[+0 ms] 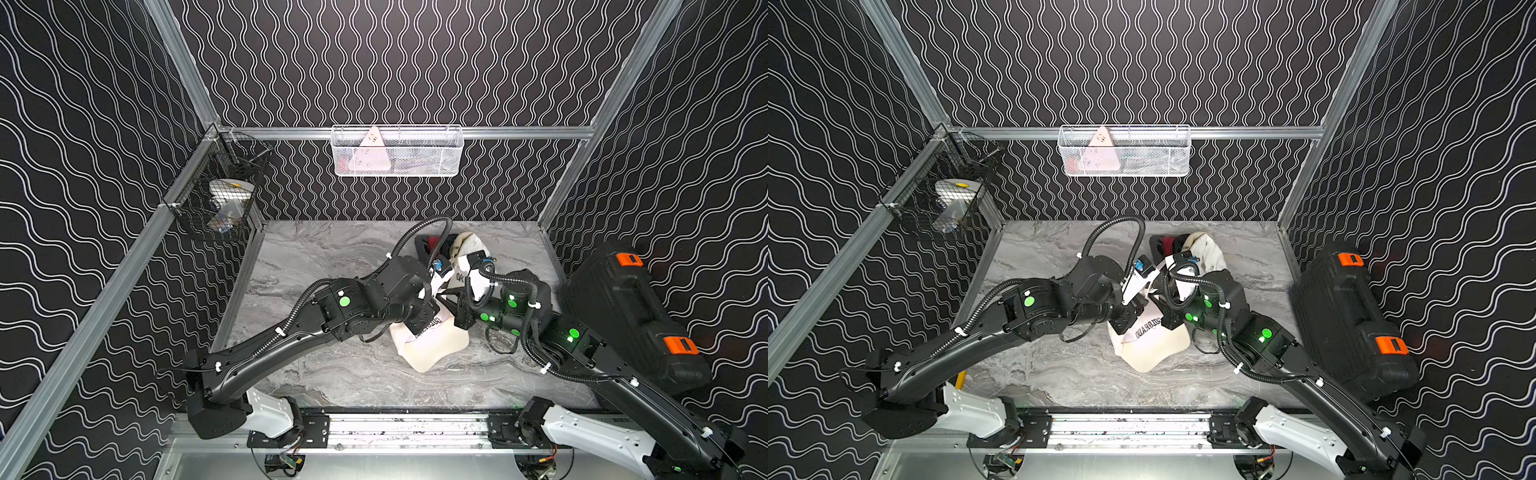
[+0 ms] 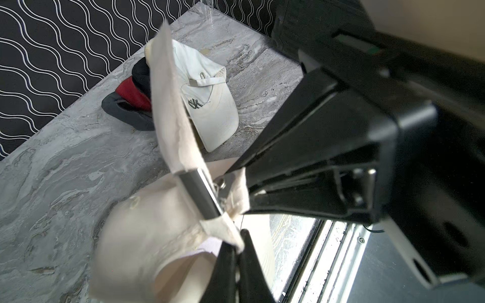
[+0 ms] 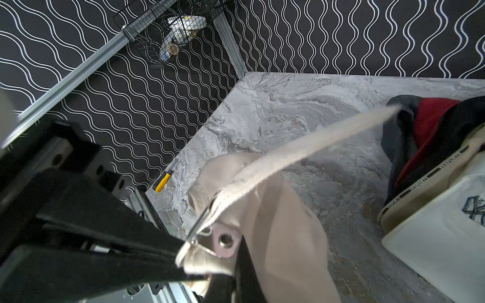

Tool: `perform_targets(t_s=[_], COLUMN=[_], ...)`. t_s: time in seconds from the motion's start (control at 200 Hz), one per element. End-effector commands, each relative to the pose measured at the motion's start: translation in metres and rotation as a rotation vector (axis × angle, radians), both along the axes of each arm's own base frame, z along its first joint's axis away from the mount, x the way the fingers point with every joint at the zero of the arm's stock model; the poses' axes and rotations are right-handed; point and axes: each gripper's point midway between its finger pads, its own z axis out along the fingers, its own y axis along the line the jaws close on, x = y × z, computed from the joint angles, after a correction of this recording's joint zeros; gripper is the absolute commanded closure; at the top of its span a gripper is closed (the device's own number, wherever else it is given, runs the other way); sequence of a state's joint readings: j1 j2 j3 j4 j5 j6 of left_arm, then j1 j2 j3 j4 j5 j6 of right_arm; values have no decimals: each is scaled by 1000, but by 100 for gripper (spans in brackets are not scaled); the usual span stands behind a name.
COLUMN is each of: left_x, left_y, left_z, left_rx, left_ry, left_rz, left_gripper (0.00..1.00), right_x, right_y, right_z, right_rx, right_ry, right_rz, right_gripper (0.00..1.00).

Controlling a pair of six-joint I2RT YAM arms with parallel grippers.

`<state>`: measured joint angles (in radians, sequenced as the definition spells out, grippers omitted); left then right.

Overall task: Open the adjustable buckle of the baseball cap
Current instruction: Pull the adjustable strap on the baseball cap.

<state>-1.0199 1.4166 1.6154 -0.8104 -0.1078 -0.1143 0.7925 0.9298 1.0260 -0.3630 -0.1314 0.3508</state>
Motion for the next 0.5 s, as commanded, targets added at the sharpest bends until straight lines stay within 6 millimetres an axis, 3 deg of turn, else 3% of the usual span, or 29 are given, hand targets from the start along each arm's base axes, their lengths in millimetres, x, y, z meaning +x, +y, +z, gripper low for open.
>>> perform_targets(t_s=[0.0,0.49], left_x=[-1,-5], left_y=[0,2], left_z=[-2,-12], left_rx=[-1,6], left_ry=[11,27], left_rz=[4,0], left_gripper=[100,100], right_x=[0,5], right_y=[6,8], right_z=[11,13], right_rx=[65,143], right_ry=[-7,35], right_rz=[9,-30], right_gripper=[100,100])
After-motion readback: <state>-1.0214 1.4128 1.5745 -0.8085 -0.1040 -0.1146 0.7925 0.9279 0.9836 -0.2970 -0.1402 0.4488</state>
